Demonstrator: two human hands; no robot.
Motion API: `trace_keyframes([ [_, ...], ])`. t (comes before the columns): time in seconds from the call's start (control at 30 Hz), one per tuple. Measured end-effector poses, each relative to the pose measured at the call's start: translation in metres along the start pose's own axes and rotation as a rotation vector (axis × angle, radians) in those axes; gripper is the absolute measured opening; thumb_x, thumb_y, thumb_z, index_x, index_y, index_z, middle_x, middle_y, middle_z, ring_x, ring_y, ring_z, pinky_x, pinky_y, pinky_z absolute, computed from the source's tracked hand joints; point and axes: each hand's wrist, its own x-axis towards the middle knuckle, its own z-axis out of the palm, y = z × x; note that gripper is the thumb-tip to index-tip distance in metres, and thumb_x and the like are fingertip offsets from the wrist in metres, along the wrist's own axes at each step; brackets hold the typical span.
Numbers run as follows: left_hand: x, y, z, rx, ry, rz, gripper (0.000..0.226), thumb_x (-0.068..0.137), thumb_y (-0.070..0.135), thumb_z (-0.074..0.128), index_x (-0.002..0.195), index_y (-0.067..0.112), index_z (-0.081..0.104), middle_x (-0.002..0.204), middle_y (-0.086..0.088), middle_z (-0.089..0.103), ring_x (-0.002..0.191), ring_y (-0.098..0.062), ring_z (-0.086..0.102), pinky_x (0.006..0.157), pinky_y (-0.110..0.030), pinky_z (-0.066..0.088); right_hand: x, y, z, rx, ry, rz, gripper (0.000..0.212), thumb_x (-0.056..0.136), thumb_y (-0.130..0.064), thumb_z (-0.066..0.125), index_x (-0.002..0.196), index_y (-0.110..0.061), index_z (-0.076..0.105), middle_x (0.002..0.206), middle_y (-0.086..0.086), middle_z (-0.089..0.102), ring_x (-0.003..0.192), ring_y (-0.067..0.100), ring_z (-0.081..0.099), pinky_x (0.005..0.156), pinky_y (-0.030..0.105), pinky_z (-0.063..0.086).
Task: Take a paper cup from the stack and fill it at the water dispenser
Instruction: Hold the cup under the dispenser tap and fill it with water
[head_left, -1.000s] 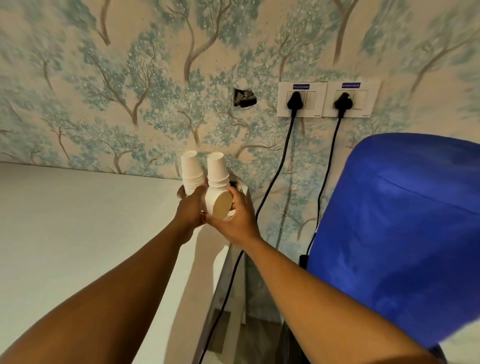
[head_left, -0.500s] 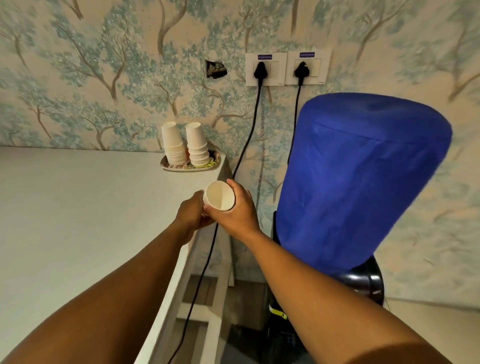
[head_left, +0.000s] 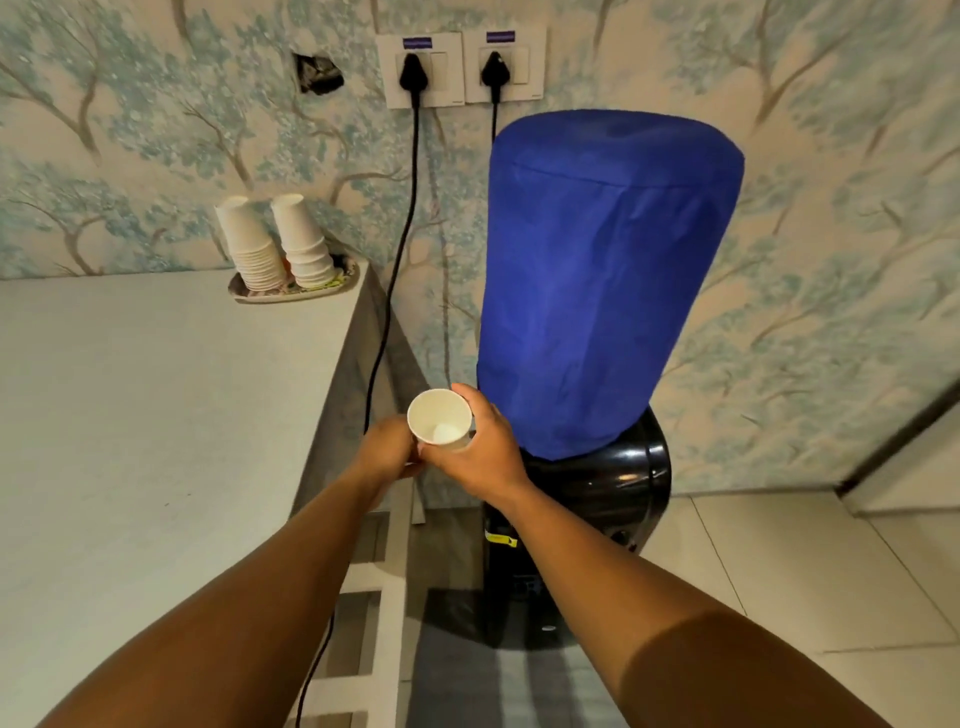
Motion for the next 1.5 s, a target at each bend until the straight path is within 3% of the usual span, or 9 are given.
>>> trace_keyframes([
  [0.2,0.0,-0.037,0.026,0.127,-0.083,-0.023,0.027,0.096,0.019,0.042,0.078,0.019,0.062,0.082,-0.011,0.064,0.081,-0.024,0.057,0.069,-0.031,0.047,-0.03,0.035,-0.005,0.032,0.076,0.097,0.082,0.064,-0.034,0.084,0.135,-0.032,0.043,0.132,-0.001,0.055,0.122,0.018,0.051,0.101,0.04,0.049],
  [0.37,0.032,-0.101,0.047,0.265,-0.09,-0.016,0.038,0.071,0.047,0.05,0.075,0.016,0.072,0.079,-0.006,0.075,0.083,-0.029,0.07,0.079,-0.042,0.056,-0.061,0.065,-0.016,0.04,0.116,0.195,0.084,0.066,-0.02,0.084,0.138,-0.026,0.041,0.135,0.001,0.052,0.124,0.017,0.049,0.101,0.032,0.046],
  [0.53,0.006,-0.116,0.075,0.413,-0.113,0.044,0.026,0.094,0.032,0.05,0.099,0.02,0.072,0.09,-0.006,0.073,0.081,-0.024,0.066,0.069,-0.032,0.049,-0.093,0.104,-0.024,0.016,0.172,0.258,0.086,0.065,-0.018,0.086,0.137,-0.025,0.041,0.134,0.001,0.051,0.122,0.015,0.047,0.1,0.032,0.047],
  [0.63,0.002,-0.133,0.085,0.477,-0.108,0.049,0.03,0.098,0.033,0.049,0.111,0.02,0.073,0.102,-0.005,0.073,0.089,-0.022,0.065,0.074,-0.029,0.046,-0.108,0.127,-0.026,0.007,0.204,0.298,0.085,0.066,-0.017,0.085,0.137,-0.025,0.04,0.132,0.0,0.05,0.119,0.014,0.046,0.099,0.033,0.049],
  [0.9,-0.007,-0.16,0.115,0.716,-0.074,0.1,0.03,0.095,0.052,0.052,0.09,0.028,0.068,0.08,0.005,0.066,0.078,-0.016,0.061,0.059,-0.028,0.037,-0.139,0.2,-0.045,-0.034,0.199,0.452,0.083,0.072,-0.018,0.082,0.141,-0.022,0.037,0.127,0.004,0.053,0.114,0.019,0.049,0.093,0.03,0.049],
  [1.07,0.0,-0.188,0.147,0.768,-0.083,0.121,0.04,0.089,0.061,0.054,0.078,0.026,0.069,0.081,0.005,0.07,0.079,-0.018,0.064,0.066,-0.03,0.048,-0.148,0.253,-0.041,-0.023,0.195,0.507,0.077,0.072,-0.011,0.081,0.138,-0.019,0.041,0.122,0.007,0.054,0.106,0.02,0.051,0.058,0.002,0.041],
  [1.3,0.012,-0.219,0.18,0.927,-0.039,0.209,0.061,0.091,0.064,0.049,0.048,0.021,0.056,0.052,0.004,0.057,0.056,-0.016,0.058,0.048,-0.025,0.033,-0.154,0.324,-0.02,-0.012,0.201,0.468,0.067,0.066,-0.009,0.083,0.118,-0.029,0.045,0.108,-0.003,0.056,0.103,0.021,0.056,0.087,0.041,0.053],
  [1.4,0.021,-0.231,0.189,0.965,0.0,0.27,0.06,0.091,0.064,0.048,0.053,0.019,0.061,0.054,0.003,0.061,0.06,-0.019,0.062,0.049,-0.026,0.037,-0.15,0.347,-0.013,-0.027,0.227,0.464,0.066,0.067,-0.01,0.083,0.121,-0.022,0.048,0.104,-0.003,0.058,0.097,0.018,0.058,0.074,0.026,0.049],
  [1.5,0.029,-0.245,0.196,1.043,0.056,0.473,0.042,0.089,0.064,0.053,0.078,0.026,0.069,0.077,0.009,0.066,0.073,-0.015,0.065,0.057,-0.027,0.047,-0.14,0.371,-0.004,-0.021,0.234,0.516,0.068,0.068,-0.017,0.083,0.126,-0.021,0.047,0.104,-0.004,0.058,0.094,0.014,0.057,0.059,0.011,0.04],
])
